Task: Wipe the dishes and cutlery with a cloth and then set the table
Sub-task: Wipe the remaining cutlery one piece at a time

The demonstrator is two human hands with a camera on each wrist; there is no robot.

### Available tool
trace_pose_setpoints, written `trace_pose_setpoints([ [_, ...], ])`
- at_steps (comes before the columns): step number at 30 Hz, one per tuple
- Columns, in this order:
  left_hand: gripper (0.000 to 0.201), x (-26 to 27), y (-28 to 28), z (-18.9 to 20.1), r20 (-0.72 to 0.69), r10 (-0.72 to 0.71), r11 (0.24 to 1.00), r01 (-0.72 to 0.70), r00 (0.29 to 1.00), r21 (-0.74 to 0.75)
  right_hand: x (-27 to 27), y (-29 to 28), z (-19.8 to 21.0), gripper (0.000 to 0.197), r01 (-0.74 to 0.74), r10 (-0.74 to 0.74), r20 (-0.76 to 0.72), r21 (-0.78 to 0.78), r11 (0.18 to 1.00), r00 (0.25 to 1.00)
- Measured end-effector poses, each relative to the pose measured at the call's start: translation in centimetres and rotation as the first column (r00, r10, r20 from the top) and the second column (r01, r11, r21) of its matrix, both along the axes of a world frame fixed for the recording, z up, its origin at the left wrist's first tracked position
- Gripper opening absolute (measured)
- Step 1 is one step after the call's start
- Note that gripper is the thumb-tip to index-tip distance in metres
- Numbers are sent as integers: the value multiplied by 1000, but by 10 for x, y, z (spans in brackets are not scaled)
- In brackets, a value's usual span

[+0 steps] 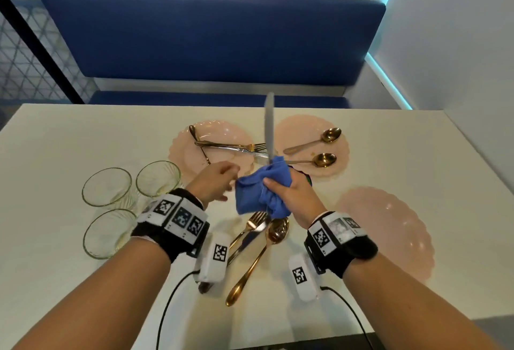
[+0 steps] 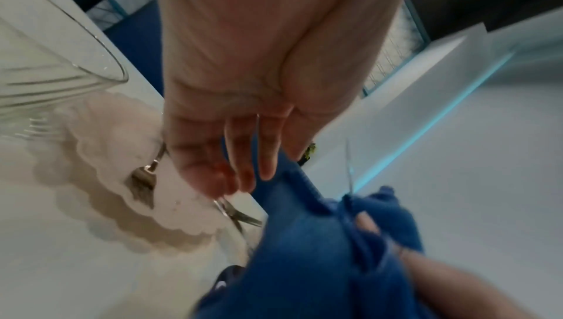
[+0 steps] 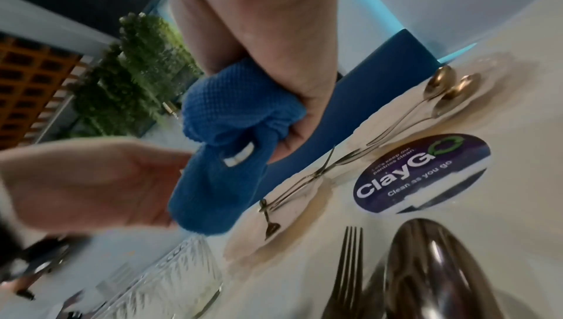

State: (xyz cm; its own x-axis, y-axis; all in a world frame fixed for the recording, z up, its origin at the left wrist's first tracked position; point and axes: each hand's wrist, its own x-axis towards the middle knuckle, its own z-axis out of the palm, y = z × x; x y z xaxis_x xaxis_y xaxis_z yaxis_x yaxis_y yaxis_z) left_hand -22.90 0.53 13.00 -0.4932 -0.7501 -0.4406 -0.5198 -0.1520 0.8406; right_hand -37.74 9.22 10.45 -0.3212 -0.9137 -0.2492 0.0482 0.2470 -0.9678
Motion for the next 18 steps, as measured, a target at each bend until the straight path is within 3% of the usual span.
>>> trace_pose_setpoints([
  [3, 26, -18, 2, 0, -178, 1, 1000, -3, 984, -11, 13, 0, -3, 17, -100, 102, -83, 29, 995, 991],
  [5, 20, -27, 4, -8, -237, 104, 994, -91, 966, 67, 18, -2, -4, 23, -103, 107, -99, 42, 994, 989],
  [10, 27, -38, 2, -33, -165, 257, 958, -229, 952, 173, 16, 5, -12, 23, -193, 209, -214, 96, 977, 954],
  [14, 26, -32, -13, -29, -238, 483, 862, -409, 843, 301, 9, 11, -17, 27, -325, 415, -331, 295, 898, 847],
  [16, 25, -20, -27, -27, -225, 476, 874, -431, 850, 223, -3, 14, -17, 24, -311, 431, -340, 354, 882, 836],
  [18, 21, -9, -28, -29, -130, 345, 937, -333, 930, 107, -19, 16, -14, 14, -169, 270, -264, 349, 922, 926],
])
